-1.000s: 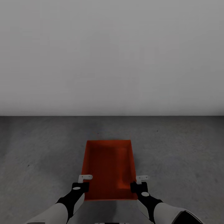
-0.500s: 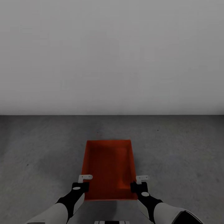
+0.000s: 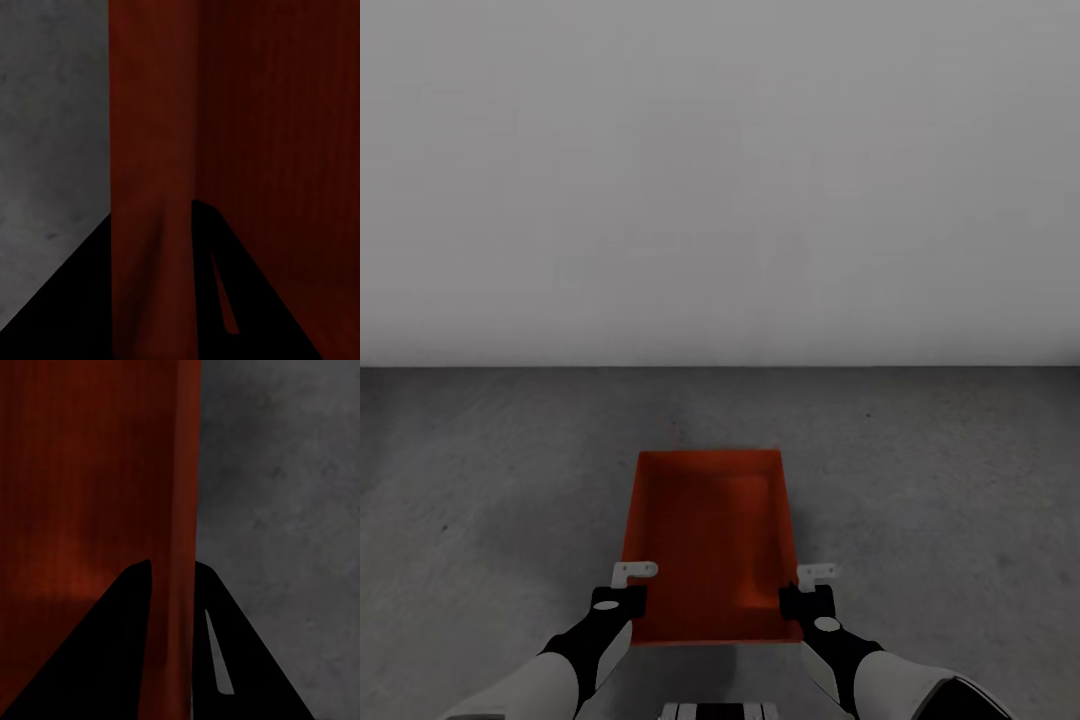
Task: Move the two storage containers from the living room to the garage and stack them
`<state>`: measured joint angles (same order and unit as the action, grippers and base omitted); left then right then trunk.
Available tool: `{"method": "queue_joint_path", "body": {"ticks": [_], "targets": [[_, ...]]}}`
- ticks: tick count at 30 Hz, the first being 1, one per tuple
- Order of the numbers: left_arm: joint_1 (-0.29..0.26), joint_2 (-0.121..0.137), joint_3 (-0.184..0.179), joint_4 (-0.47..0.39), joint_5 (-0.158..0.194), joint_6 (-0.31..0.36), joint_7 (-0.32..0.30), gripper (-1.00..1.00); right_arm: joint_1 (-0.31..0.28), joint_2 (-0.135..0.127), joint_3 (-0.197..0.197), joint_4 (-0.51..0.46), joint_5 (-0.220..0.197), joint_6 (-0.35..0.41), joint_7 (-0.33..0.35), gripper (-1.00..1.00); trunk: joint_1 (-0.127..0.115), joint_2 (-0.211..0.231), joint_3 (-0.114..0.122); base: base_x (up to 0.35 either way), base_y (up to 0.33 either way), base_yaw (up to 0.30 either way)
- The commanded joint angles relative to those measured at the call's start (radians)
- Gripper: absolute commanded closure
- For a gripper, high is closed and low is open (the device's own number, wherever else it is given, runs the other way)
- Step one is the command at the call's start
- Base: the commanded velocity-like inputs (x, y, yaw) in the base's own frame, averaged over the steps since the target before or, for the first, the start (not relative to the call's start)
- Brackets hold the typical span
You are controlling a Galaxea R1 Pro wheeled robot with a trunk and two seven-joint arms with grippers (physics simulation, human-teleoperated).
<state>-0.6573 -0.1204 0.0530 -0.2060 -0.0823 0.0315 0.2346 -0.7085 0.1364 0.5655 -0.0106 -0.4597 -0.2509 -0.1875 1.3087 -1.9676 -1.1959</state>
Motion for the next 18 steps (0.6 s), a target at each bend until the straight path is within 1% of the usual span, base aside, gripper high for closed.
{"method": "queue_joint_path", "body": {"ticks": [1,5,18], "targets": [[-0.001,-0.016,0.057,-0.055,0.064,0.004,0.003,1.0,0.0,0.0,-0.006,0.004,-0.031,-0.008,-0.007,1.0,0.004,-0.007,-0.004,0.0,0.0,0.0],[-0.001,-0.016,0.057,-0.055,0.064,0.004,0.003,1.0,0.0,0.0,-0.006,0.004,-0.031,-0.008,-0.007,1.0,0.019,-0.035,-0.016,0.0,0.0,0.0],[-0.001,-0.016,0.057,-0.055,0.064,0.004,0.003,1.0,0.0,0.0,-0.006,0.004,-0.031,-0.008,-0.007,1.0,0.019,-0.035,-0.016,0.0,0.0,0.0]]}}
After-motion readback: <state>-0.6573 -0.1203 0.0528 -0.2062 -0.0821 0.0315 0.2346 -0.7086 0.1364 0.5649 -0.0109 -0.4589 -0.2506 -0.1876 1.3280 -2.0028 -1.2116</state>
